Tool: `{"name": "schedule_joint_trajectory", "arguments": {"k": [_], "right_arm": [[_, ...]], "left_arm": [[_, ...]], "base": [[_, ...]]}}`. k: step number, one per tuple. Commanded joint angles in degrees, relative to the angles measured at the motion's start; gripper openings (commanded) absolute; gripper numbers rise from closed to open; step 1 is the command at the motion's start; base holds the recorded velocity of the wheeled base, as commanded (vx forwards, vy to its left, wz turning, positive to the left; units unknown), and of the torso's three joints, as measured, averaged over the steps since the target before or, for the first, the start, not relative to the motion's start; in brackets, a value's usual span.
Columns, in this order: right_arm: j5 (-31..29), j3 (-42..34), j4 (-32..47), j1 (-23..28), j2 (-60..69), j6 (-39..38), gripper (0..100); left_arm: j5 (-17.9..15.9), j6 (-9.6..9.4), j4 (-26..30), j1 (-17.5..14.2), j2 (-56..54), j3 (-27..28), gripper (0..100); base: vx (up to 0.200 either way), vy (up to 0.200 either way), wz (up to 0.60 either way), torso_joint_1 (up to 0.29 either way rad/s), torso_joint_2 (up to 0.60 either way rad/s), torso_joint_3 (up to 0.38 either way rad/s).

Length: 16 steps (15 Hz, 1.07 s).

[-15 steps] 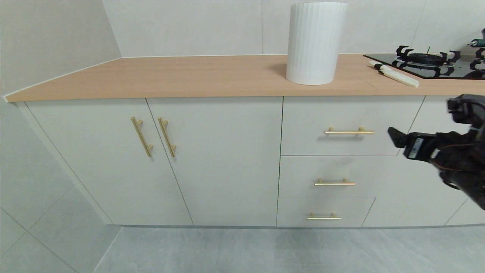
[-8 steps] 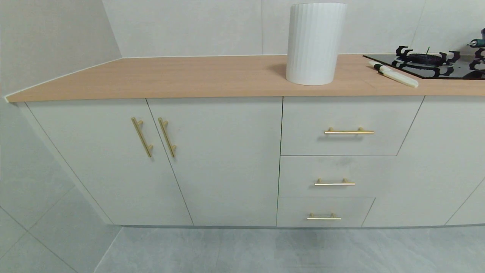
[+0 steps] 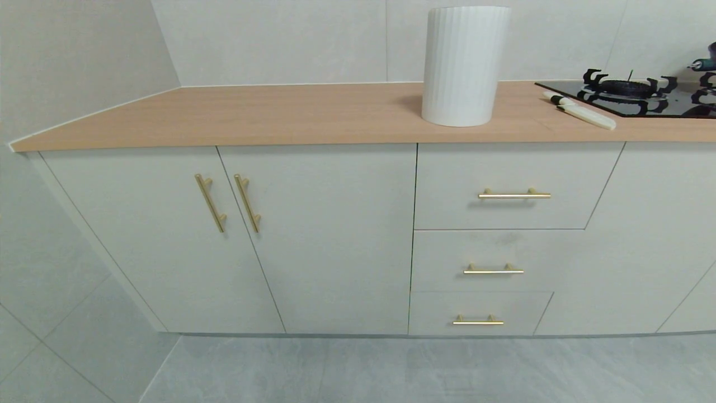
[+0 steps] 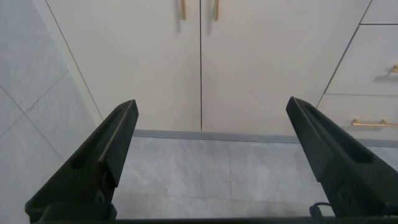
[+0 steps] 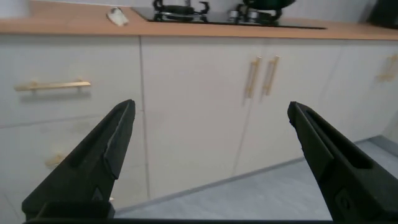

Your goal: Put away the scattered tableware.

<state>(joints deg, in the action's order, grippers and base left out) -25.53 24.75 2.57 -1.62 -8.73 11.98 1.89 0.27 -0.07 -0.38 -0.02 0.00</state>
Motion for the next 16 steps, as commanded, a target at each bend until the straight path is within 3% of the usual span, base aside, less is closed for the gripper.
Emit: {"name": "schedule_joint_trajectory", "arguments": {"k": [1,4,6,8,12,16], "right_arm": [[0.65,-0.66,2.61,1.53,8.73,0.23,100],[1.88,-8.22,2.44,1.53,8.73,-3.90,100],[10.76,-16.22,-1.52,1.62,8.73,-8.20,100],[18.06,-24.75,-10.31,1.53,8.73,-9.35,100],[22.19,-24.57,-1.96,1.53,8.64,-9.87,100],[22.71,-24.66,-2.40,1.62,8.73,-11.02,100]], "left_arm": [[0.04,0.00,-0.01,0.03,0.02,0.00,100],[0.04,0.00,-0.01,-0.06,0.02,0.00,100],[-0.04,0.00,-0.01,-0.06,0.02,0.00,100],[0.04,0.08,-0.01,-0.06,0.02,0.00,100],[0.04,-0.27,-0.01,-0.06,0.02,0.00,100],[0.04,0.08,-0.01,-0.06,0.02,0.00,100]], "base": [[0.000,0.000,0.00,0.000,0.00,0.000],[0.000,0.000,0.00,0.000,0.00,0.000],[0.000,0.000,0.00,0.000,0.00,0.000],[0.000,0.000,0.00,0.000,0.00,0.000],[0.000,0.000,0.00,0.000,0.00,0.000],[0.000,0.000,0.00,0.000,0.00,0.000]]}}
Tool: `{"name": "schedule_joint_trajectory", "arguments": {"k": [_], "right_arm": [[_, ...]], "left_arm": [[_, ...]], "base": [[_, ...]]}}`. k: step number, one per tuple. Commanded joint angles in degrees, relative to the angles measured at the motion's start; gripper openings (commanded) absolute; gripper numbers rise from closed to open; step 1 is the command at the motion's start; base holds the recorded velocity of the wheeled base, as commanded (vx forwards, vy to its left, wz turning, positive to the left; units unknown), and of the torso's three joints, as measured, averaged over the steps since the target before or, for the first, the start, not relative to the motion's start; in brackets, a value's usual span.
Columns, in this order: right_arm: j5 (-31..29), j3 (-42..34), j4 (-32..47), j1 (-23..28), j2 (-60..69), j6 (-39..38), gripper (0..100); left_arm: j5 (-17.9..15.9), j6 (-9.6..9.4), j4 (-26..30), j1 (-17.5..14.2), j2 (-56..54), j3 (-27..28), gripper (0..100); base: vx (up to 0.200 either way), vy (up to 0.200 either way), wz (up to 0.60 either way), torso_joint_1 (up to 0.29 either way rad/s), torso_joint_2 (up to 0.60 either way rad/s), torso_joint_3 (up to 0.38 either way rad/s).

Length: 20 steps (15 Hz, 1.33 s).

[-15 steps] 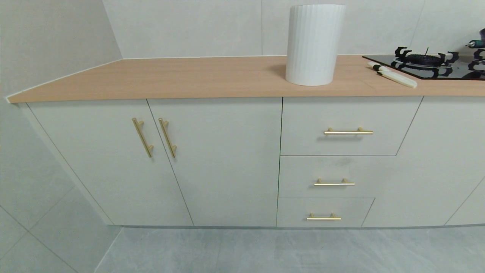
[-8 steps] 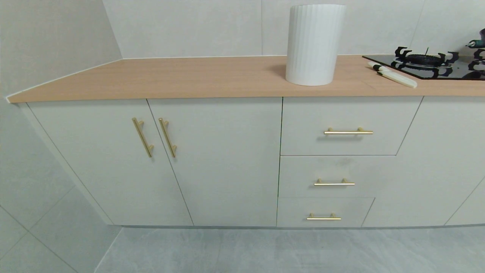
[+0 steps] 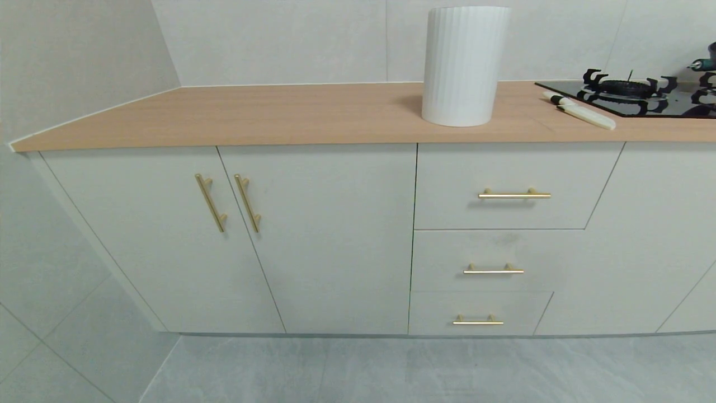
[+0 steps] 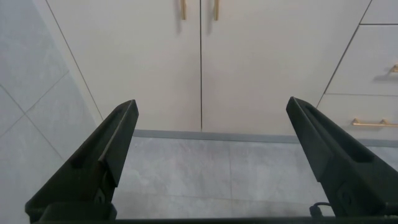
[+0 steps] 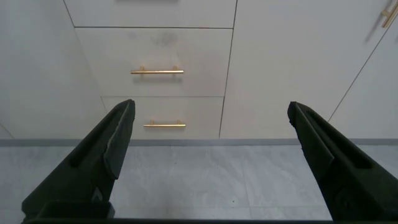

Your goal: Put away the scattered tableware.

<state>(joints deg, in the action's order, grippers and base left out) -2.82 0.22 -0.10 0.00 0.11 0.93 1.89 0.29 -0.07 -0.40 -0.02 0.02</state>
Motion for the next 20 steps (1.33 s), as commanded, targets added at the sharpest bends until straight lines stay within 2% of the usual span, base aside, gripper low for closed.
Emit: {"name": "schedule_joint_trajectory", "arguments": {"k": [1,8,20], "right_arm": [[0.00,-0.13,0.27,0.00,-0.11,-0.57,100],[0.00,-0.13,0.27,0.00,-0.11,-0.66,100],[0.00,-0.13,0.27,0.00,-0.11,-0.66,100]], "left_arm": [[0.04,0.06,-0.01,-0.04,0.02,-0.02,100],[-0.04,-0.91,0.07,0.05,0.02,-0.02,100],[-0.04,-0.47,-0.01,-0.04,0.02,-0.02,100]], "base": [[0.000,0.000,0.00,0.000,0.00,0.000],[0.000,0.000,0.00,0.000,0.00,0.000],[0.200,0.000,0.00,0.004,0.00,0.003]]}}
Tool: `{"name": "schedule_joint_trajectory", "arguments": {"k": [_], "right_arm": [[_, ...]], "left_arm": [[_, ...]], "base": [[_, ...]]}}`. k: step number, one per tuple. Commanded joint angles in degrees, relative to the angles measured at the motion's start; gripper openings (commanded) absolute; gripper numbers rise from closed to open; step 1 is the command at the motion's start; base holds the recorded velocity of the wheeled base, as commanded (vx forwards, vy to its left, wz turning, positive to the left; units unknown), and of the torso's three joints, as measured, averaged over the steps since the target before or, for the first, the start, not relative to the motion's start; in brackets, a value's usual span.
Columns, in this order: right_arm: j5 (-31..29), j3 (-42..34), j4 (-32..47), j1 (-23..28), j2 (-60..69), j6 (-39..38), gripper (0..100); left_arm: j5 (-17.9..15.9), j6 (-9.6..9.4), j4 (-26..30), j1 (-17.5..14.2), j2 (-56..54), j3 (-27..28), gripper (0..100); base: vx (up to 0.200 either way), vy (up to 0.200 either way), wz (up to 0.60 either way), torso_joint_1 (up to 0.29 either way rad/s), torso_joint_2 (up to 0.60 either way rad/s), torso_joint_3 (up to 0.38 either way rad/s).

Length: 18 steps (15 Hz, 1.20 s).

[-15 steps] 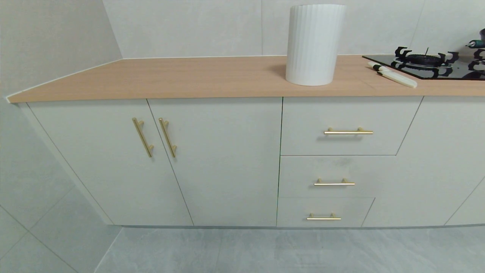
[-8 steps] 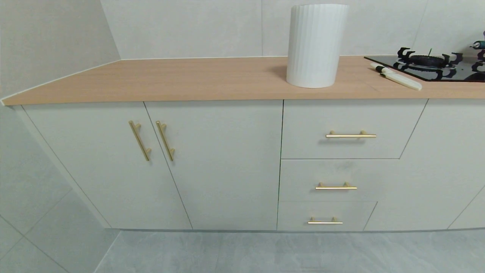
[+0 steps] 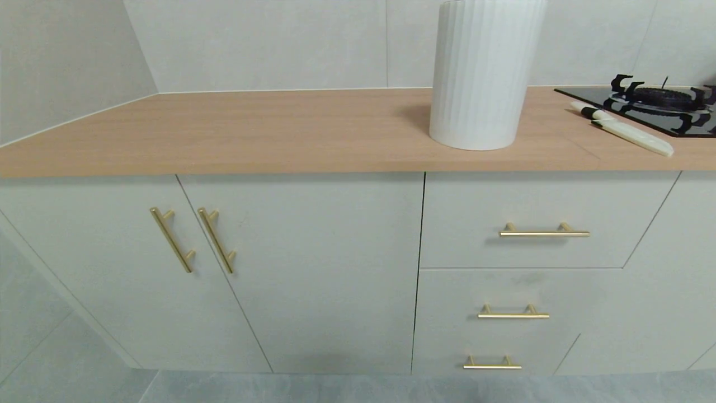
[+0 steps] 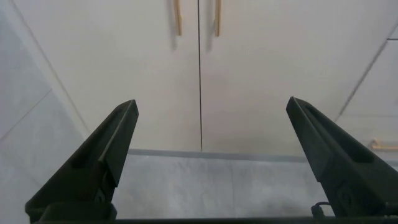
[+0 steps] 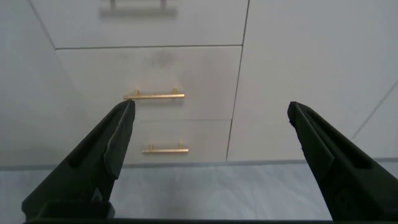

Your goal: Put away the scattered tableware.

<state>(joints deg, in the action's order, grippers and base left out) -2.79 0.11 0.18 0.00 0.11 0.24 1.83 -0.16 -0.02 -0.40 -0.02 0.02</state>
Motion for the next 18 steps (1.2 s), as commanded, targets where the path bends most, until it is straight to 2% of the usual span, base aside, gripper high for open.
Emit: {"name": "schedule_joint_trajectory", "arguments": {"k": [1,2,18], "right_arm": [[-0.02,0.07,-0.01,0.00,-0.11,0.02,100],[-0.02,-0.02,-0.01,0.00,-0.11,0.02,100],[-0.02,0.07,-0.01,0.00,-0.11,0.02,100]], "left_arm": [[0.02,-0.02,-0.06,-0.04,0.02,-0.02,100],[0.02,-0.02,-0.06,-0.04,0.02,-0.02,100],[0.02,0.07,-0.06,-0.04,0.02,-0.02,100]], "base": [[0.200,0.000,0.00,-0.002,0.01,0.002],[0.200,0.000,0.00,0.007,0.00,0.002],[0.000,0.000,0.00,0.000,0.00,0.000]]}}
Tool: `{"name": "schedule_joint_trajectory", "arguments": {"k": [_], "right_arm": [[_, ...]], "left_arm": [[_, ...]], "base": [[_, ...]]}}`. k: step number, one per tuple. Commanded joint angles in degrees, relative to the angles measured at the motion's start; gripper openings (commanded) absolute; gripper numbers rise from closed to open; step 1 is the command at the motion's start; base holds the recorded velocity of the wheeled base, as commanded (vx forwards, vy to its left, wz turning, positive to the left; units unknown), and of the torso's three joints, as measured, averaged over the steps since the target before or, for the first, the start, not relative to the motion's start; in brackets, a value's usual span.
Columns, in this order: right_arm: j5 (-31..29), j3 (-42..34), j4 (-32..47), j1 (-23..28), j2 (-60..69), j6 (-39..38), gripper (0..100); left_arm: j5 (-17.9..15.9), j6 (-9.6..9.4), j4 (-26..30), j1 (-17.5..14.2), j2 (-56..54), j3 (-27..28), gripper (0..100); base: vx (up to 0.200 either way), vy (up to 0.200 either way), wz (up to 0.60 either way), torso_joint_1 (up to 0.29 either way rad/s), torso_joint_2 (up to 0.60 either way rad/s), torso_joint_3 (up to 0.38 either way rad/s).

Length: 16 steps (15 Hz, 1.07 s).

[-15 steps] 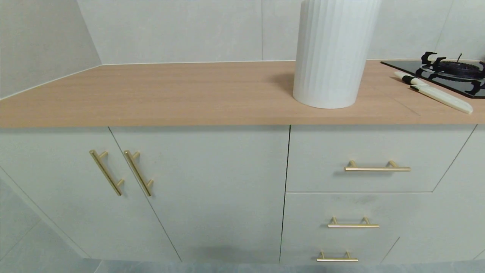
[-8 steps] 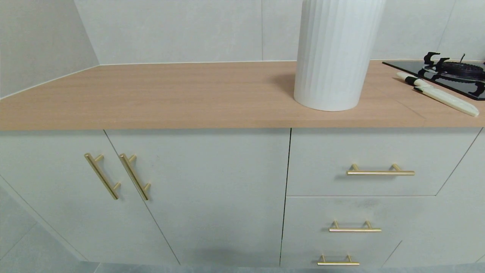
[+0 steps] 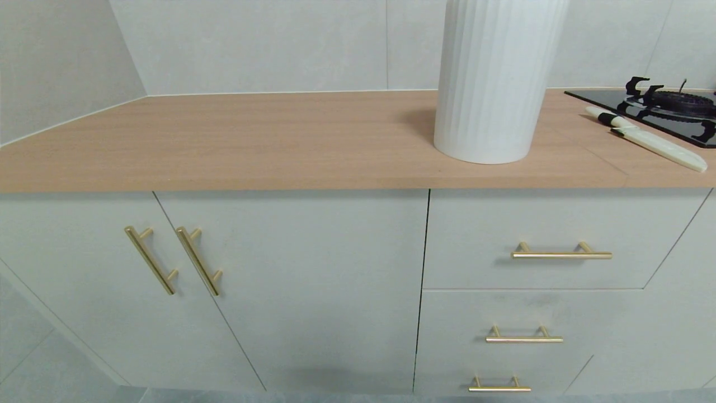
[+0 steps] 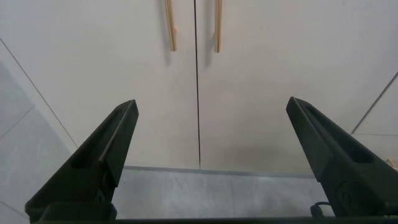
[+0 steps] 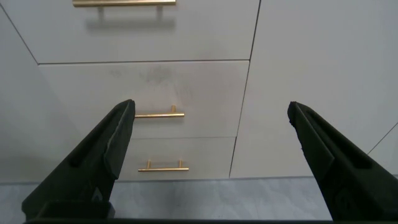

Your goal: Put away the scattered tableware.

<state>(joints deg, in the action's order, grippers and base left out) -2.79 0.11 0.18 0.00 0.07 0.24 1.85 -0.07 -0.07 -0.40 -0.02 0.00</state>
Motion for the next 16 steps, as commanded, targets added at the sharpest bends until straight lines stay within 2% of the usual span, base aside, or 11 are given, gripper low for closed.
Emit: {"name": "schedule_joint_trajectory", "arguments": {"k": [1,3,11,16], "right_arm": [[-0.02,-0.02,-0.01,0.00,-0.07,0.02,100],[-0.02,0.07,-0.01,0.00,-0.07,0.02,100],[-0.02,0.07,-0.01,0.00,-0.07,0.02,100],[-0.02,-0.02,-0.01,0.00,-0.07,0.02,100]], "left_arm": [[-0.01,-0.10,-0.01,-0.04,0.02,0.00,100],[-0.01,-0.10,-0.01,-0.04,0.02,0.00,100],[-0.01,-0.01,-0.01,0.05,0.02,0.00,100],[-0.01,0.25,-0.01,-0.04,0.02,0.00,100]], "base": [[0.000,0.000,0.00,0.000,0.00,0.000],[0.000,0.000,0.00,0.000,0.00,0.000],[0.000,-0.200,0.00,-0.001,0.00,0.002],[0.000,0.000,0.00,0.000,0.00,0.000]]}}
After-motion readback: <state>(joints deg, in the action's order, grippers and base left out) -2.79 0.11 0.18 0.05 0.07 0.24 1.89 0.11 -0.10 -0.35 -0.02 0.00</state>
